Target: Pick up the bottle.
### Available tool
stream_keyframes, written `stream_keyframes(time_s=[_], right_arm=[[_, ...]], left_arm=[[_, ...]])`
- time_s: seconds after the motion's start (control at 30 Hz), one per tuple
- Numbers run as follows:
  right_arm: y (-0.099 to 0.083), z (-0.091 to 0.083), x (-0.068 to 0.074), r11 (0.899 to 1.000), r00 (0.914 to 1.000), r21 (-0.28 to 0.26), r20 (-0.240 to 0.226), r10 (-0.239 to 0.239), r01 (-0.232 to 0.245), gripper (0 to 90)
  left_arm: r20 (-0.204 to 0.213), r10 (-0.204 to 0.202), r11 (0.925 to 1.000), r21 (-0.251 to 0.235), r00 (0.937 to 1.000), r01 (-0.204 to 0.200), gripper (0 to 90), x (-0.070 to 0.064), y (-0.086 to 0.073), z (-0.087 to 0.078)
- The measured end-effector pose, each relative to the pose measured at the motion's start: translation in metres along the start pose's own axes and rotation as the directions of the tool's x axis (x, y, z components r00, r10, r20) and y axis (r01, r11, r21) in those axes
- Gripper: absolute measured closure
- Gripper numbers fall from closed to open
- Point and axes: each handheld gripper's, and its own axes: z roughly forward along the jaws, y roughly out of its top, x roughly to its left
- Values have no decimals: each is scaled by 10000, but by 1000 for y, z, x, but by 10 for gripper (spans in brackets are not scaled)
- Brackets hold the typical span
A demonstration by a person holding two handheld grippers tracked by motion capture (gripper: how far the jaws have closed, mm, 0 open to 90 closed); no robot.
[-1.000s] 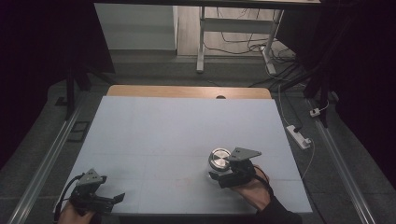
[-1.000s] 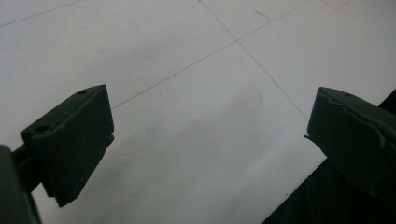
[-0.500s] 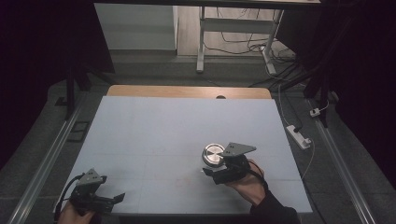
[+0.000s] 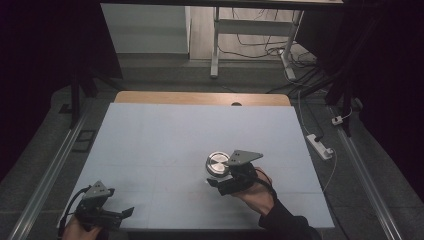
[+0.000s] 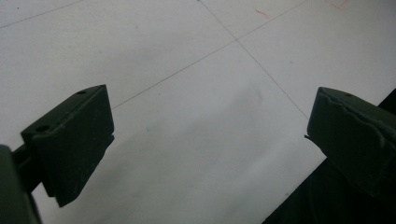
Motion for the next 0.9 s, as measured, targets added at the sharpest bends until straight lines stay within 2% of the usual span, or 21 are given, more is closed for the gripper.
stream_keyframes(time_s=[0.57, 0.9], right_arm=[[14, 26, 11, 9991, 9986, 248, -391, -343, 353, 145], [21, 35, 17, 9981, 9970, 246, -549, -547, 561, 145]], left_arm=[[-4, 31, 10000, 23, 10000, -31, 14, 0, 0, 0], [-4, 40, 10000, 37, 10000, -40, 14, 0, 0, 0]])
